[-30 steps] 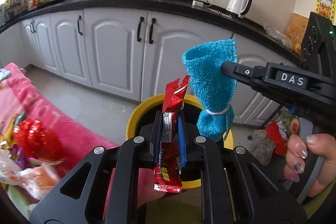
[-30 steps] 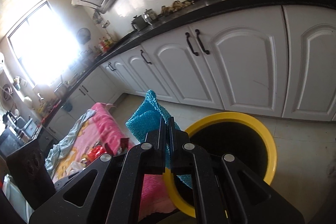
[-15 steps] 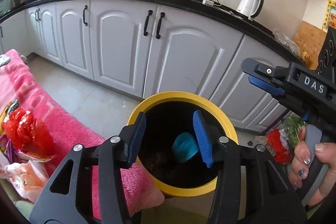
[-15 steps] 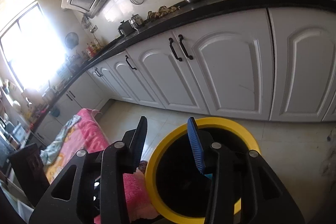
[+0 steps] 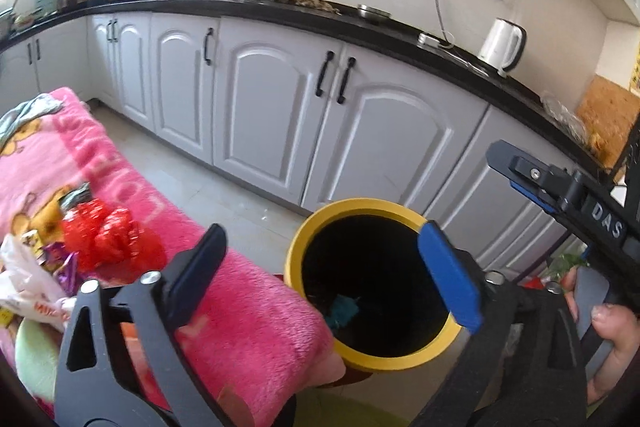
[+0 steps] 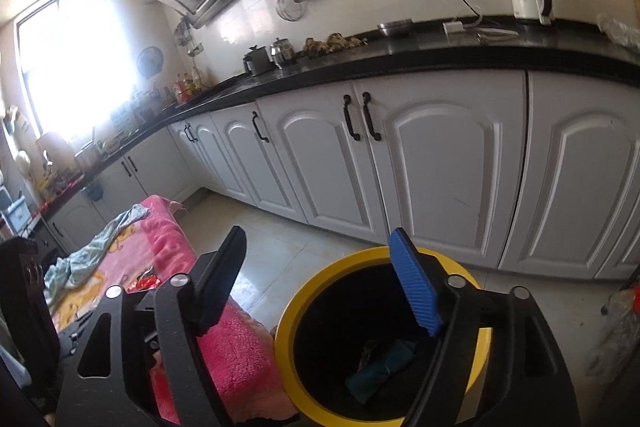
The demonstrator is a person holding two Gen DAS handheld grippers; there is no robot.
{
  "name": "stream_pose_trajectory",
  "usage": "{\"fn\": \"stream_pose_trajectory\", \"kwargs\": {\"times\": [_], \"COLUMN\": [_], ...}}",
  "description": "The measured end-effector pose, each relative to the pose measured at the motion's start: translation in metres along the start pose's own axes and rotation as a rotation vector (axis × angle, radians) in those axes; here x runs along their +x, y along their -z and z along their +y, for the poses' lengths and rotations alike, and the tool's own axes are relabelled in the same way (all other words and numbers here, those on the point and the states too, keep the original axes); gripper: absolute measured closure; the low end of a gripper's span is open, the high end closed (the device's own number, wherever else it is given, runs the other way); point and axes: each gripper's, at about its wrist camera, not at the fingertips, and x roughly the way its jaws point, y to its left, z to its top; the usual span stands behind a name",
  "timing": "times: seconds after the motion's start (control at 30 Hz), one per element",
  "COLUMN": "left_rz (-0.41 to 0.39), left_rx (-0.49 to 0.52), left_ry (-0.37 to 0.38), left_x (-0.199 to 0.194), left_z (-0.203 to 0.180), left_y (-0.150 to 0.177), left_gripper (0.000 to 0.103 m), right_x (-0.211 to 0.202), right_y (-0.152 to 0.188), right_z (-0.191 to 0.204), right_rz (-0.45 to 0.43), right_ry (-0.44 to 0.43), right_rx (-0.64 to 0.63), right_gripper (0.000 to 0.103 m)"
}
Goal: Collect trash
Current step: 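Move both tools back over the trash items on the blanket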
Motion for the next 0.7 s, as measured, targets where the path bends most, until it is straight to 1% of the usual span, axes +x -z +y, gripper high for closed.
{"fn": "stream_pose_trajectory", "kwargs": {"times": [0.17, 0.33, 0.7], "left_rz": [-0.028, -0.052, -0.125], "left_rx": [-0.026, -0.052, -0.117], "left_ry": [-0.018, -0.046, -0.115], "left_x": [-0.019, -0.040, -0.090], "left_z": [0.014, 0.028, 0.062], "left_y": [-0.001, -0.001, 0.000], "left_gripper": [0.011, 0.011, 0.011], "right_x": [-0.008, -0.015, -0.032], "right_y": [0.002, 0.004, 0.011], "right_z": [0.022, 0.044, 0.090], "right_rz": [-0.024, -0.047, -0.058], "right_ry": [-0.015, -0.043, -0.131], "right_rx": [-0.058, -0.116, -0.203], "right_gripper": [0.023, 0.018, 0.015]}}
